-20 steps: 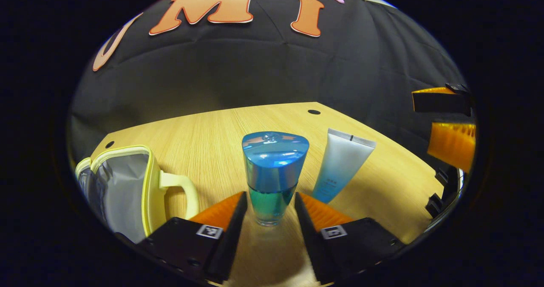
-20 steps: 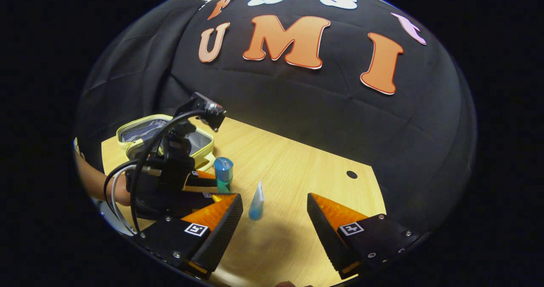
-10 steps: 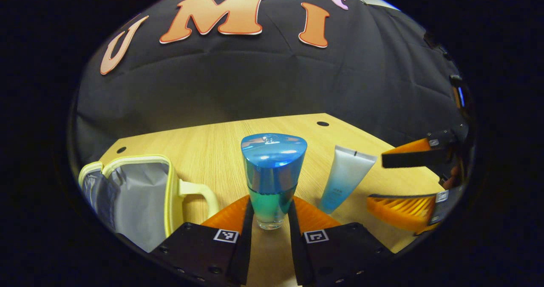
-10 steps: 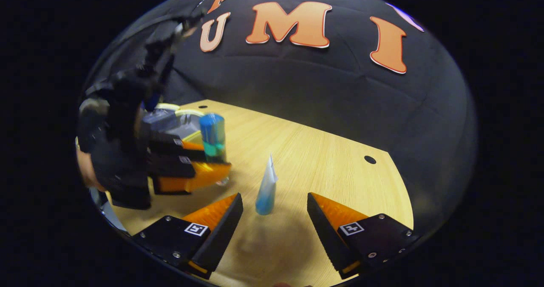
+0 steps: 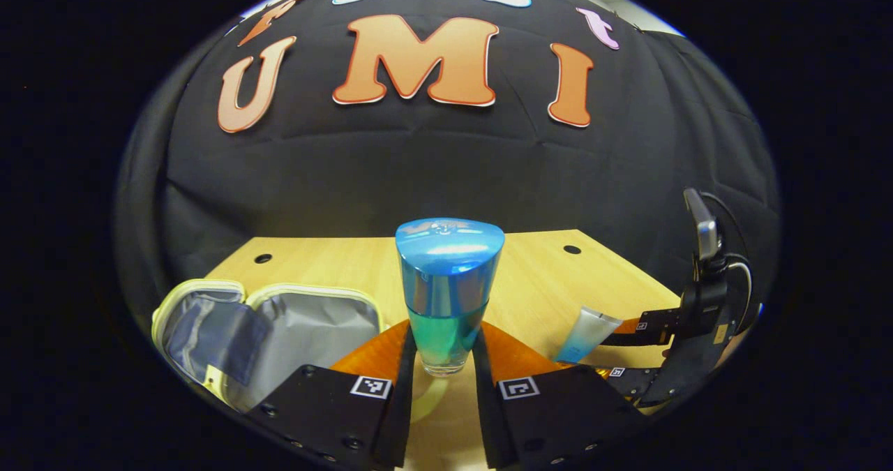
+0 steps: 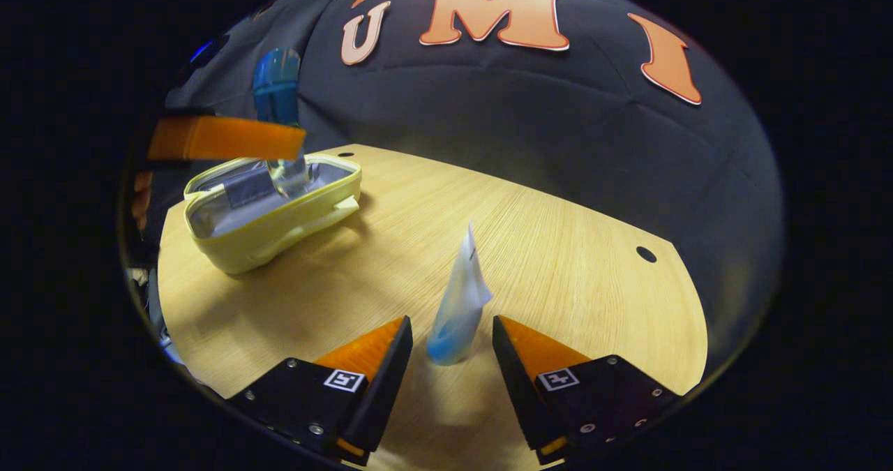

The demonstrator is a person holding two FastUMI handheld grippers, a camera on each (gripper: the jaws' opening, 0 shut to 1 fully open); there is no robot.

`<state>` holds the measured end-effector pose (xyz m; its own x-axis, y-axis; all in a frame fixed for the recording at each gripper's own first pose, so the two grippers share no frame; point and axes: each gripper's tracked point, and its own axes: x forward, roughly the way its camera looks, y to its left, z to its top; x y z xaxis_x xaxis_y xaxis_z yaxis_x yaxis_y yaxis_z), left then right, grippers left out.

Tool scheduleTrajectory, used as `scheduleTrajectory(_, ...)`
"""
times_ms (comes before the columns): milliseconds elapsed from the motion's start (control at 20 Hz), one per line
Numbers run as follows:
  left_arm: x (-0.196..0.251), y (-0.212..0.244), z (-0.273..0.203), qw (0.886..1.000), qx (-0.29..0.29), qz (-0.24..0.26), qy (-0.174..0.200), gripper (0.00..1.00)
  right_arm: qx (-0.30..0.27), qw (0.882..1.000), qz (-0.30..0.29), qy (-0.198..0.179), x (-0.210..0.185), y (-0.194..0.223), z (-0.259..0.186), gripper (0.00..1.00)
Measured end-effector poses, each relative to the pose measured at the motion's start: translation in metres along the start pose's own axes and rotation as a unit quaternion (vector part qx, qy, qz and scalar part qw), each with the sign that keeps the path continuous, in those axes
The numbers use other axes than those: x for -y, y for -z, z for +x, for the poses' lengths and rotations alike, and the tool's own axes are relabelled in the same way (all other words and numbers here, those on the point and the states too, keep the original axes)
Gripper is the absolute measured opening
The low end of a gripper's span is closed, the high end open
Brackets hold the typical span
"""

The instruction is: First open the suitcase, pack the skin care products into it, and then close the suitcase.

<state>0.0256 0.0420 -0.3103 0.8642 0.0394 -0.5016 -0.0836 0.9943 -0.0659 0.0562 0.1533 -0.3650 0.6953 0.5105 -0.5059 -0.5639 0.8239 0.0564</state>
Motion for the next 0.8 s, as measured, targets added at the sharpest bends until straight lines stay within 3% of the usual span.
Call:
scheduleTrajectory(50, -0.010, -0.001, -0.006, 1.000, -0.003, 0.001, -0.009, 0.41, 0.002, 1.000, -0.002, 0.006, 0.002, -0.001, 0.000, 0.73)
scheduleTrajectory(150, -0.029, -0.007, -0.018, 1.000, -0.007, 0.005, -0.027, 0.43, -0.002, 1.000, 0.014, 0.001, -0.004, -0.002, 0.000, 0.41)
scheduleTrajectory(250, -0.048, -0.013, -0.027, 0.999, -0.011, 0.005, -0.040, 0.41, -0.007, 1.000, 0.018, -0.009, -0.015, -0.007, -0.005, 0.40)
scheduleTrajectory(300, -0.055, -0.016, -0.031, 0.999, -0.011, 0.004, -0.042, 0.43, -0.009, 1.000, 0.013, -0.011, -0.019, -0.012, -0.008, 0.34)
scheduleTrajectory(350, -0.061, -0.020, -0.035, 0.999, -0.010, 0.003, -0.047, 0.41, -0.010, 1.000, 0.011, -0.012, -0.024, -0.017, -0.013, 0.37)
scheduleTrajectory(800, -0.126, -0.039, -0.057, 0.999, -0.036, 0.000, -0.040, 0.41, 0.023, 1.000, 0.016, 0.000, -0.059, -0.104, -0.059, 0.37)
